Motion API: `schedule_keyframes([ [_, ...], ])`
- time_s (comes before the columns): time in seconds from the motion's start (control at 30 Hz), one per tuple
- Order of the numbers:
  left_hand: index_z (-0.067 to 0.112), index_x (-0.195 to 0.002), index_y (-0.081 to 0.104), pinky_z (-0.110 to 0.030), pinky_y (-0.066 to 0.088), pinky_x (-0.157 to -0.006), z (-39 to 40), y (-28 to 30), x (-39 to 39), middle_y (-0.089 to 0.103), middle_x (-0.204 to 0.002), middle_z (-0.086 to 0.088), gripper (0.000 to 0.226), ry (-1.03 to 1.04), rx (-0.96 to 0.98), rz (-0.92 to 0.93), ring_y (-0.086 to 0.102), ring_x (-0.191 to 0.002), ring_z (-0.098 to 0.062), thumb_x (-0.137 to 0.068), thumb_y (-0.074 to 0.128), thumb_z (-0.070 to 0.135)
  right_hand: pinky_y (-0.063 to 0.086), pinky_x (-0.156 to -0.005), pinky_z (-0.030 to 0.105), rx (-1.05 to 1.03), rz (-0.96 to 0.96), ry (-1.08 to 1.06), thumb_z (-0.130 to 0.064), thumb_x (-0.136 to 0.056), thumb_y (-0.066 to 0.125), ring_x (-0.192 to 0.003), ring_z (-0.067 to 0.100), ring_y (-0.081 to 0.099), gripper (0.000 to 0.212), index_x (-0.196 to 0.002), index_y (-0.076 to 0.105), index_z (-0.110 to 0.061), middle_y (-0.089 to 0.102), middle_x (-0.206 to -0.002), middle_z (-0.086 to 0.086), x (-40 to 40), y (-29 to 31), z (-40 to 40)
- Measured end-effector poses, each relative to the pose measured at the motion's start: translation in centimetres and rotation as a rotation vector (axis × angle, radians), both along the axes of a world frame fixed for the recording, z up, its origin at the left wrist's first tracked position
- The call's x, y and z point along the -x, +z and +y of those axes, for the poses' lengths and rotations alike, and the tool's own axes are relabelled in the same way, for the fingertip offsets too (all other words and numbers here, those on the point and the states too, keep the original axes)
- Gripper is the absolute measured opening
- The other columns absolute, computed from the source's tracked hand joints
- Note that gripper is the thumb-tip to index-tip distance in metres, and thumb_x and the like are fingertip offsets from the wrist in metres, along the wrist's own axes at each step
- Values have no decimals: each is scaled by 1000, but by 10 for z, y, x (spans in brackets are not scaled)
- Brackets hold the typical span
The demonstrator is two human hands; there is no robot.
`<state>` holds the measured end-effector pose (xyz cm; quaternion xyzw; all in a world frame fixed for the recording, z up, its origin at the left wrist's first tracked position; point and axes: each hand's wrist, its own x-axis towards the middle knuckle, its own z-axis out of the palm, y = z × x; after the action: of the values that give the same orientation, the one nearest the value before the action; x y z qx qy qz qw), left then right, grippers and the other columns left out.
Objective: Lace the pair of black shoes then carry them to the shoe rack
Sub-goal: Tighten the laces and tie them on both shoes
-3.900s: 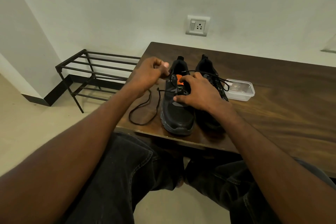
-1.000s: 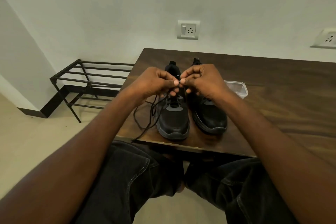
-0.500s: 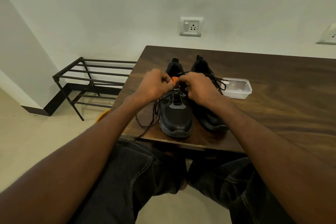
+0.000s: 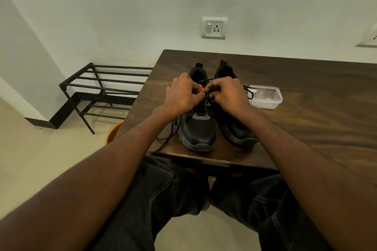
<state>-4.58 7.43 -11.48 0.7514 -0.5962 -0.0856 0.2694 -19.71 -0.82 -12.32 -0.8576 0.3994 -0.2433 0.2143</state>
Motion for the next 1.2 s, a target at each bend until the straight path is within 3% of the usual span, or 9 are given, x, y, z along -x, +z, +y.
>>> schedule_keyframes([
  [0.17, 38, -90, 71, -48, 28, -98, 0, 7, 0, 44, -120, 4, 5, 26, -104, -6, 40, -123, -20, -94, 71, 41, 60, -92, 34, -31, -30, -19, -3, -89, 76, -95, 10, 72, 26, -103, 82, -24, 79, -104, -3, 0, 0, 0],
  [0.33, 33, -87, 73, -53, 28, -106, 1, 6, 3, 40, -109, 7, 3, 34, -75, -126, 40, -118, -20, -90, 74, 35, 62, -90, 38, -68, -34, -26, -2, -90, 75, -92, 10, 72, 28, -104, 81, -25, 78, -101, -3, -1, -1, 1],
  [0.5, 33, -83, 60, -51, 29, -106, 0, 5, 15, 39, -113, 2, 13, 23, -61, -264, 40, -118, -24, -86, 72, 29, 60, -94, 37, -82, -26, -49, -3, -91, 74, -96, 10, 71, 29, -109, 80, -24, 78, -103, -3, -3, -1, 2],
  [0.67, 29, -81, 63, -54, 30, -108, -1, 3, 16, 44, -119, 1, 10, 64, -54, -183, 40, -120, -24, -90, 68, 29, 58, -90, 33, -111, -42, -50, -2, -90, 72, -96, 12, 69, 38, -119, 76, -26, 76, -103, -1, -2, 3, 6],
  [0.77, 32, -77, 58, -55, 28, -109, -2, 1, 13, 41, -118, 3, 19, 73, -67, -154, 39, -120, -23, -91, 71, 29, 62, -87, 37, -200, -70, -86, 1, -89, 70, -92, 15, 72, 44, -125, 71, -23, 75, -99, 1, -2, 4, 4],
  [0.93, 31, -83, 63, -44, 25, -94, -5, -4, 10, 36, -115, 6, 14, 32, -43, -95, 36, -115, -21, -91, 73, 26, 66, -79, 38, -414, -74, -142, -2, -88, 77, -85, 19, 76, 14, -85, 78, -17, 77, -91, 5, 5, 10, 6],
  [1.03, 32, -89, 66, -45, 29, -97, -7, -7, 7, 43, -120, 5, 11, -20, -36, -80, 37, -117, -20, -94, 70, 24, 63, -86, 41, -353, -30, -147, -15, -89, 79, -87, 14, 74, 7, -83, 81, -19, 77, -87, -1, 5, 8, 10],
  [1.2, 29, -111, 73, -45, 39, -103, -9, -7, -8, 53, -123, 5, 25, -97, -50, -141, 46, -118, -19, -96, 62, 12, 64, -84, 44, -343, -1, -191, -13, -91, 74, -83, 17, 74, 10, -82, 79, -15, 77, -85, 2, 1, 9, 12],
])
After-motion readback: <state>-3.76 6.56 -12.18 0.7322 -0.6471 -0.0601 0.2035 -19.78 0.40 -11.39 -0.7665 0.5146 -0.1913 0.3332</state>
